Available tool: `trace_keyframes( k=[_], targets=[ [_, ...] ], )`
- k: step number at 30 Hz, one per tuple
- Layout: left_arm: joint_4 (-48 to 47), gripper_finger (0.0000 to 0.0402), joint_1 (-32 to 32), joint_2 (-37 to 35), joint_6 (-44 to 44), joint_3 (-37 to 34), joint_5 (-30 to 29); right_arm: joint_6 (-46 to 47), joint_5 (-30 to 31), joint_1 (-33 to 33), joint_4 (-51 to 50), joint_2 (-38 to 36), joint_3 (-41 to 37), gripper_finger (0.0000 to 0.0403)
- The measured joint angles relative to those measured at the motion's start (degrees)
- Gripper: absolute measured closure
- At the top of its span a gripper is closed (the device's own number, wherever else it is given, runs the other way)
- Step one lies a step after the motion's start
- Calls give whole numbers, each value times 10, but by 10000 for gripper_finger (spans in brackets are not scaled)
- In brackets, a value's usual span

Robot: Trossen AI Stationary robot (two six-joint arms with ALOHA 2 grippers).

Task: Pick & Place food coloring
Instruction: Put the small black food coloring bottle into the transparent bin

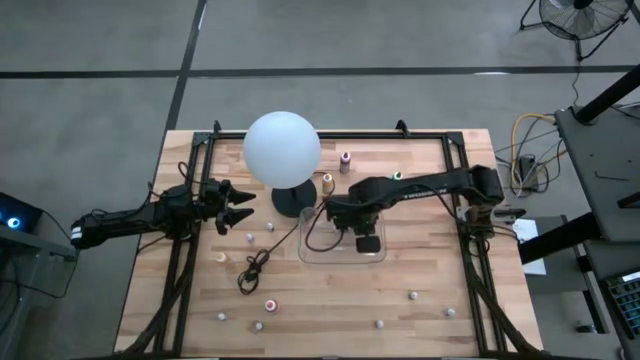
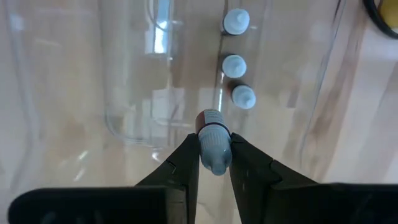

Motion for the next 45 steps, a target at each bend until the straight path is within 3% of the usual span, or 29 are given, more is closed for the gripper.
trace_keyframes(
  k=[16,39,45],
  targets=[
    [0,122,0,0,0,0,0,-84,7,-8,42,14,-57,346],
    [0,122,0,0,0,0,0,-88,30,-8,117,14,-125,348],
    [0,122,0,0,0,0,0,-84,30,-9,129,14,-127,318]
  ],
)
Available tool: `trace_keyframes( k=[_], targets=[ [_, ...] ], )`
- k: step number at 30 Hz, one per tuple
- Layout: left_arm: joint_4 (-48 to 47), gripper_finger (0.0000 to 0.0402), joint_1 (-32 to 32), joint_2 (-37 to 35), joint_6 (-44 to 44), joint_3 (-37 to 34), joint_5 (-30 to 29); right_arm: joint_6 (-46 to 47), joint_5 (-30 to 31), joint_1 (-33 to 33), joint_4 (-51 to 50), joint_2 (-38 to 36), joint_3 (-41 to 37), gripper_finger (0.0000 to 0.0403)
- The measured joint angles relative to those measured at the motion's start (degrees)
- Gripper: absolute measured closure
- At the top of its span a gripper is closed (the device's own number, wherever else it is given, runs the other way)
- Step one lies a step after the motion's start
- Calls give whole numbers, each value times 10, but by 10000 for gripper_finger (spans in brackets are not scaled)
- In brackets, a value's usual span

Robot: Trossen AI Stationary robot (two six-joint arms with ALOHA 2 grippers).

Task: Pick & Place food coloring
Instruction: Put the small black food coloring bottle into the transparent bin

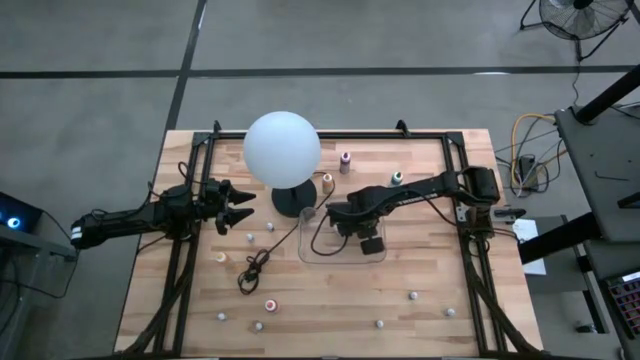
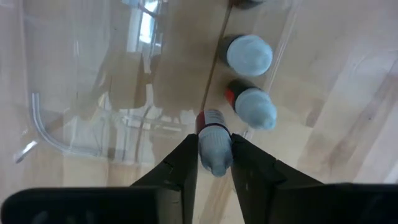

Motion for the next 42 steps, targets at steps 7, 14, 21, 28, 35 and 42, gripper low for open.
trace_keyframes(
  k=[7,14,21,28,35,42],
  targets=[
    [0,122,0,0,0,0,0,1,0,-1,7,0,0,285],
    [0,122,0,0,0,0,0,27,1,0,0,-1,3,274],
    [0,122,0,0,0,0,0,48,1,0,-9,-20,5,261],
    [0,122,0,0,0,0,0,89,0,4,-32,-48,14,242],
    [0,122,0,0,0,0,0,127,-2,22,-50,-82,34,211],
    [0,122,0,0,0,0,0,187,1,51,-65,-111,58,169]
  ],
)
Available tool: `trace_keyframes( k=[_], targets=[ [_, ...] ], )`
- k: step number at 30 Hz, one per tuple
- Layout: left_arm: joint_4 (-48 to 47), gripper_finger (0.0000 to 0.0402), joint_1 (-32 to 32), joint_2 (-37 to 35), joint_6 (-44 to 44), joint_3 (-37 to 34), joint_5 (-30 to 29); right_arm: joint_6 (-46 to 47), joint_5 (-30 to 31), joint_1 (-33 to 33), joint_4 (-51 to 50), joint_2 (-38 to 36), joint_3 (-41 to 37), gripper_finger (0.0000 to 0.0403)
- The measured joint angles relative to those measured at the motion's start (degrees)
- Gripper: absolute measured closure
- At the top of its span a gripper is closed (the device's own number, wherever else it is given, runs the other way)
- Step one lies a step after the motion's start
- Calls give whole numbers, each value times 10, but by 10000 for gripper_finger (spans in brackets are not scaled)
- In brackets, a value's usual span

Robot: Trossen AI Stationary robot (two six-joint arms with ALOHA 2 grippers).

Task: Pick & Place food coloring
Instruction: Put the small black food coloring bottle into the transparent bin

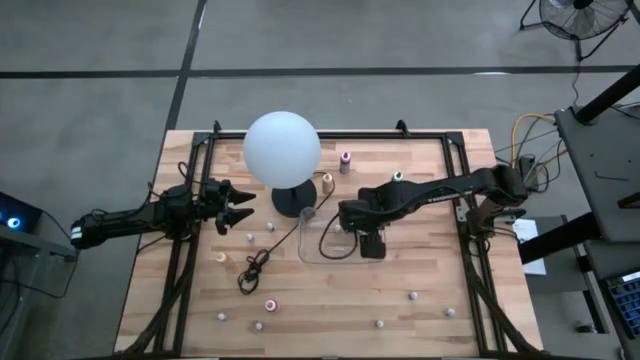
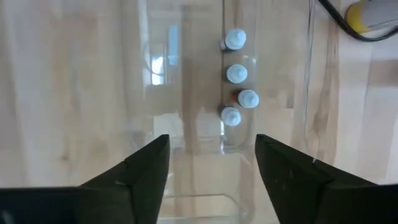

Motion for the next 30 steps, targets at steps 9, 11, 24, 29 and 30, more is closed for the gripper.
trace_keyframes(
  k=[9,11,24,29,30],
  targets=[
    [0,122,0,0,0,0,0,90,-1,45,-44,-25,13,106],
    [0,122,0,0,0,0,0,117,-1,54,-51,-29,13,95],
    [0,122,0,0,0,0,0,291,-7,120,-158,-74,37,60],
    [0,122,0,0,0,0,0,340,-8,146,-200,-88,60,66],
    [0,122,0,0,0,0,0,350,-8,152,-209,-90,65,67]
  ],
)
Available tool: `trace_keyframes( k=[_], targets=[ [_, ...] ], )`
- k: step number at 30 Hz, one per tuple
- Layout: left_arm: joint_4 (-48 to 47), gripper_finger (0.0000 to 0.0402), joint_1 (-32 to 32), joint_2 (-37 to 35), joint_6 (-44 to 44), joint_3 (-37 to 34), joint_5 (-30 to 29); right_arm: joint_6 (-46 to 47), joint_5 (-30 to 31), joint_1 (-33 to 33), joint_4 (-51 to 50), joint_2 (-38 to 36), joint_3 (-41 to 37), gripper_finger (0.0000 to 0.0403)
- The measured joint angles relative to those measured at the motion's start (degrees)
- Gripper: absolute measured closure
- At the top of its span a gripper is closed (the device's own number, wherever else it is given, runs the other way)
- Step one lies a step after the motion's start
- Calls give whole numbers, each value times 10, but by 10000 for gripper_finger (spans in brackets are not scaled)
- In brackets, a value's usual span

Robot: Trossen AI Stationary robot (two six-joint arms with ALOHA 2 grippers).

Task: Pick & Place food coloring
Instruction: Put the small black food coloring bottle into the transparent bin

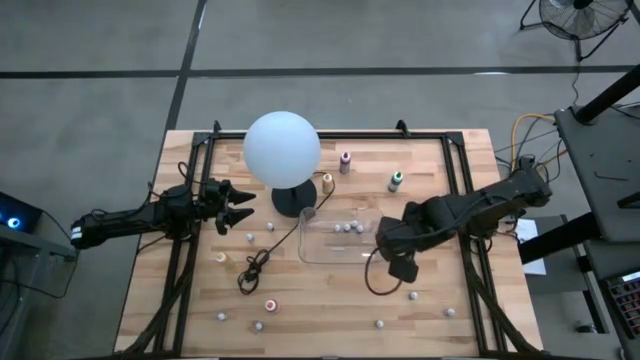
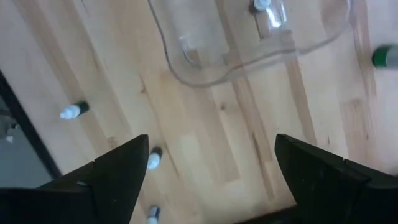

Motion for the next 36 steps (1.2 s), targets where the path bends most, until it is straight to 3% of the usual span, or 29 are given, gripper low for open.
trace_keyframes(
  k=[6,16,25,36],
  targets=[
    [0,122,0,0,0,0,0,63,0,29,-60,-4,47,72],
    [0,122,0,0,0,0,0,178,3,98,-59,-8,107,74],
    [0,122,0,0,0,0,0,325,4,175,-43,-13,32,76],
    [0,122,0,0,0,0,0,365,2,197,92,3,-90,76]
  ],
)
